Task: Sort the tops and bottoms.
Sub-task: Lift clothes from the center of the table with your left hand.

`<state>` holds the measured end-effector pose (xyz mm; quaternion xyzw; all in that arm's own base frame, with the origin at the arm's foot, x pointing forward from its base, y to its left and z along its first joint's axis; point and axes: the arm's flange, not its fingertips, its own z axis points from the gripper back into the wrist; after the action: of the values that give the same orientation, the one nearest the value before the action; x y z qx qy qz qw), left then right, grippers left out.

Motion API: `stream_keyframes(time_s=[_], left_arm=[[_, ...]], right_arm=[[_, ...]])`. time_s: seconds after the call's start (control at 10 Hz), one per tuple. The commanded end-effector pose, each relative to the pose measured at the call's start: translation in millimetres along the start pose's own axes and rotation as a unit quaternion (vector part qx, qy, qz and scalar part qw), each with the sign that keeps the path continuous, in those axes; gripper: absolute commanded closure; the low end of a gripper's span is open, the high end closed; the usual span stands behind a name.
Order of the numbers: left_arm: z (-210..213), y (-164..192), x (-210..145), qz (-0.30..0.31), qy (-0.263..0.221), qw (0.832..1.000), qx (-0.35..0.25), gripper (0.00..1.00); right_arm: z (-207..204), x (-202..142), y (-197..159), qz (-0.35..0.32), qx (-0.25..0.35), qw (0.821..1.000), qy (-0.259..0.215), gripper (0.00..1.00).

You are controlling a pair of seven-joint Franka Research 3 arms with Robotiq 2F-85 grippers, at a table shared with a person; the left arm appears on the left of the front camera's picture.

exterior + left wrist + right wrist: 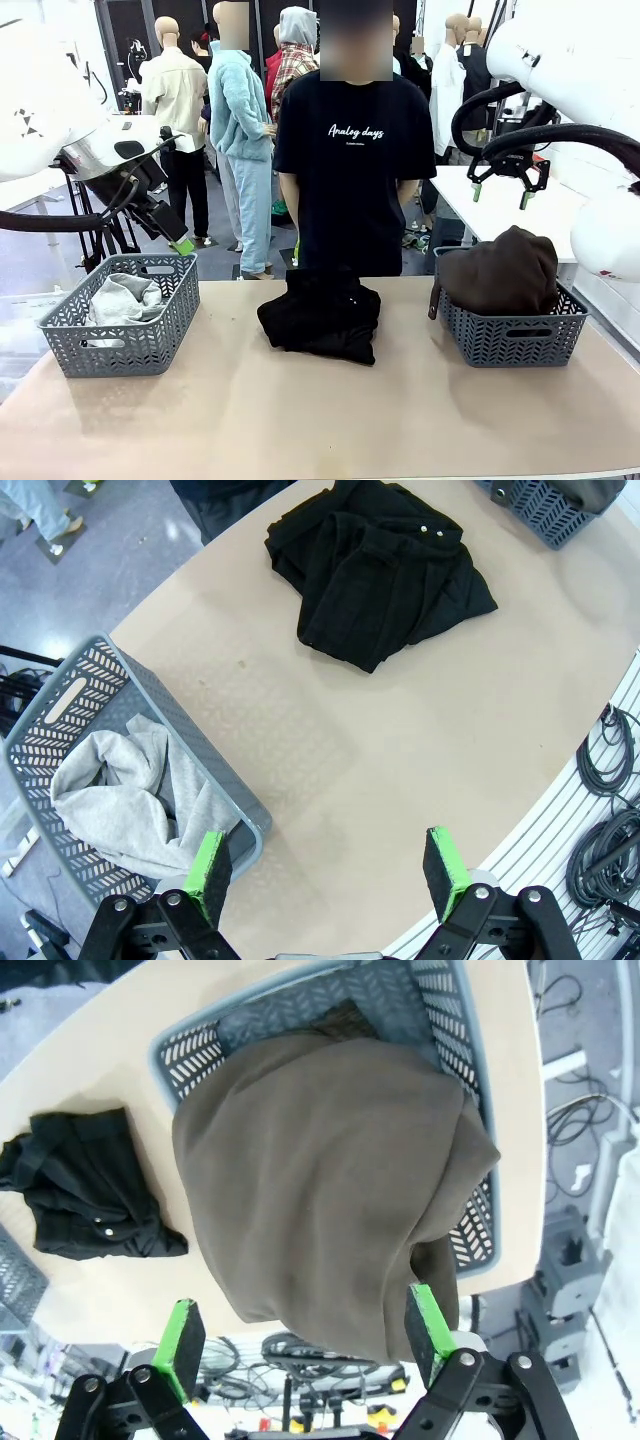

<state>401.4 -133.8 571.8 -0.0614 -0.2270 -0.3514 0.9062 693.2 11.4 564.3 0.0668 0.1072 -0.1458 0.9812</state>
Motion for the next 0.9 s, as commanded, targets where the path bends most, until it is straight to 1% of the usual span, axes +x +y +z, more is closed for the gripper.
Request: stream_keyframes(time_s=[0.0, 0.2, 0.3, 0.4, 0.5, 0.6, 0.7, 0.8], left_arm=[[1, 1, -1, -0.005, -0.003, 1.000, -0.007, 0.00], [1, 1, -1, -0.005, -0.003, 1.000, -0.007, 0.00], [1, 1, -1, -0.005, -0.003, 1.000, -0.007, 0.00], [1, 1, -1, -0.005, -0.003, 1.000, -0.007, 0.00], [1, 1, -1, -0.005, -0.003, 1.000, -0.007, 0.00], [1, 1, -1, -0.005, -0.003, 1.000, -0.007, 0.00], [1, 1, -1, -0.005, -0.003, 1.000, -0.007, 0.00], [1, 1, -1, -0.005, -0.003, 1.000, -0.007, 0.00]], right_arm=[[1, -24, 11, 0.067, -0.035, 0.996, -0.043, 0.00], [17, -59, 22, 0.163, -0.043, 0.980, -0.108, 0.00], [22, -77, 22, 0.243, -0.040, 0.959, -0.137, 0.00], [24, -92, 13, 0.320, -0.013, 0.936, -0.150, 0.00], [23, -103, -4, 0.422, 0.044, 0.894, -0.140, 0.00], [19, -105, -19, 0.484, 0.076, 0.861, -0.139, 0.00], [15, -104, -32, 0.537, 0.094, 0.827, -0.136, 0.00], [4, -104, -34, 0.567, 0.080, 0.807, -0.148, 0.00]])
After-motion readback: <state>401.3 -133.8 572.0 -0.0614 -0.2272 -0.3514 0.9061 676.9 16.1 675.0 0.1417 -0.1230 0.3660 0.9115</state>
